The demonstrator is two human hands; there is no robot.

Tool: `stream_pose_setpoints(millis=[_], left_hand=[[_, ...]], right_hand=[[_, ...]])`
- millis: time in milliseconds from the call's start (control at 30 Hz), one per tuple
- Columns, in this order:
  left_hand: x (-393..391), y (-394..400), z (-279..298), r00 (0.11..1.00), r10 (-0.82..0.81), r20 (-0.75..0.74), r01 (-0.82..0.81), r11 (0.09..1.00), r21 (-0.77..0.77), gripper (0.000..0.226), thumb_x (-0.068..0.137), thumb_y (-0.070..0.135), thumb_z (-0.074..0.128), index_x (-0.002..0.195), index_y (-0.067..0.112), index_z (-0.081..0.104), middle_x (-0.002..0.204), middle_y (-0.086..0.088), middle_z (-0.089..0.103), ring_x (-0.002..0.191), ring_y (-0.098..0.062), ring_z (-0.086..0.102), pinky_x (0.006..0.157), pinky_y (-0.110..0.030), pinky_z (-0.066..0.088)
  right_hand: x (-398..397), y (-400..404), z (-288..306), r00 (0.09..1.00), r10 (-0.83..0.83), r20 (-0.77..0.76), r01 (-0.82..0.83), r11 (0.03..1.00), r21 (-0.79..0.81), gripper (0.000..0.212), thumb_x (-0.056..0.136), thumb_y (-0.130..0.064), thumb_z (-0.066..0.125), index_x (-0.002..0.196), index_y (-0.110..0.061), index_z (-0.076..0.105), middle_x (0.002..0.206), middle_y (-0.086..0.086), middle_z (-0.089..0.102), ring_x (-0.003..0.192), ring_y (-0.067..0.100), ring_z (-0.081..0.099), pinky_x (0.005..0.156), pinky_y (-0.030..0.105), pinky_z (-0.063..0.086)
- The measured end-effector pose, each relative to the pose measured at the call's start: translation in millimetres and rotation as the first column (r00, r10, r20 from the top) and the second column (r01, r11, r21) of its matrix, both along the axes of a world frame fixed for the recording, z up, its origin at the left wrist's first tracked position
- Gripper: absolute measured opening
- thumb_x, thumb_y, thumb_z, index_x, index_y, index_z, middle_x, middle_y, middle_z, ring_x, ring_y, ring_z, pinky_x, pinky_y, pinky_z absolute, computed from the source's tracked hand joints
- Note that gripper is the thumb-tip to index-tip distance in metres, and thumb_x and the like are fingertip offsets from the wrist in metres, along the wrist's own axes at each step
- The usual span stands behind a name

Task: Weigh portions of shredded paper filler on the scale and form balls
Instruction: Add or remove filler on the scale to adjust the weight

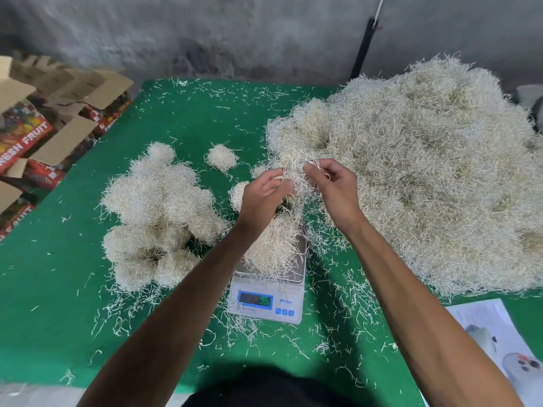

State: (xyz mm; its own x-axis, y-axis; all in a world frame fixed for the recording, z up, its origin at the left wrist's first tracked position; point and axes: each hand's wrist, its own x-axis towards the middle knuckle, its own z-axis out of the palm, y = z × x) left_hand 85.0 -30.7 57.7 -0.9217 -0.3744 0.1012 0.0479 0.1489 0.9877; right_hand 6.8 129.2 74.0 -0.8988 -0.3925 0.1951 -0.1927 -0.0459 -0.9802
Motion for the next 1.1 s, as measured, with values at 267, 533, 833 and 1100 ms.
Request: stream_pose_setpoints(millis=[267,533,833,1100], left_hand=[[6.0,-7.7,-1.3,0.991,0.086,-0.107,-0.097,0.990,-0.106,0.014,0.100,0.012,0.060,0.101,0.004,0.072,0.085,0.004,0.074,0.072,-0.007,0.071,0.062,-0.021,0.057],[9.0,-10.4,6.0,0.988,0.134,-0.078,-0.135,0.991,-0.007,0.015,0.100,0.012,0.058,0.104,0.003,0.069,0.091,-0.008,0.074,0.078,-0.019,0.071,0.067,-0.030,0.060],[24.3,-31.2,-2.6,0.983,0.152,-0.098,-0.173,0.947,-0.272,0.019,0.101,0.007,0.055,0.093,-0.007,0.065,0.081,-0.019,0.067,0.071,-0.034,0.065,0.064,-0.031,0.059],[37.8,-47.8,-30.4,0.952,0.275,0.132,-0.203,0.894,-0.400,0.036,0.094,0.010,0.044,0.061,-0.003,0.053,0.061,-0.029,0.056,0.048,-0.024,0.044,0.042,-0.033,0.039]], right_hand=[[3.6,-1.5,3.1,1.000,0.005,0.007,-0.005,0.999,0.040,0.033,0.100,-0.037,0.068,0.102,-0.004,0.068,0.087,0.009,0.055,0.073,0.019,0.044,0.068,0.026,0.046],[3.4,-4.9,11.4,1.000,-0.015,0.026,0.014,1.000,0.024,0.024,0.099,-0.035,0.069,0.101,-0.011,0.070,0.089,0.004,0.059,0.075,0.014,0.053,0.073,0.022,0.052],[-1.4,-7.1,6.7,0.994,-0.084,0.067,0.082,0.996,0.033,0.007,0.101,-0.019,0.067,0.098,-0.013,0.070,0.085,0.000,0.065,0.074,0.015,0.060,0.070,0.028,0.055],[-6.1,-8.9,-2.9,0.977,-0.146,0.153,0.142,0.989,0.039,0.016,0.103,-0.024,0.063,0.090,-0.014,0.064,0.067,-0.015,0.059,0.059,0.005,0.047,0.057,0.023,0.046]])
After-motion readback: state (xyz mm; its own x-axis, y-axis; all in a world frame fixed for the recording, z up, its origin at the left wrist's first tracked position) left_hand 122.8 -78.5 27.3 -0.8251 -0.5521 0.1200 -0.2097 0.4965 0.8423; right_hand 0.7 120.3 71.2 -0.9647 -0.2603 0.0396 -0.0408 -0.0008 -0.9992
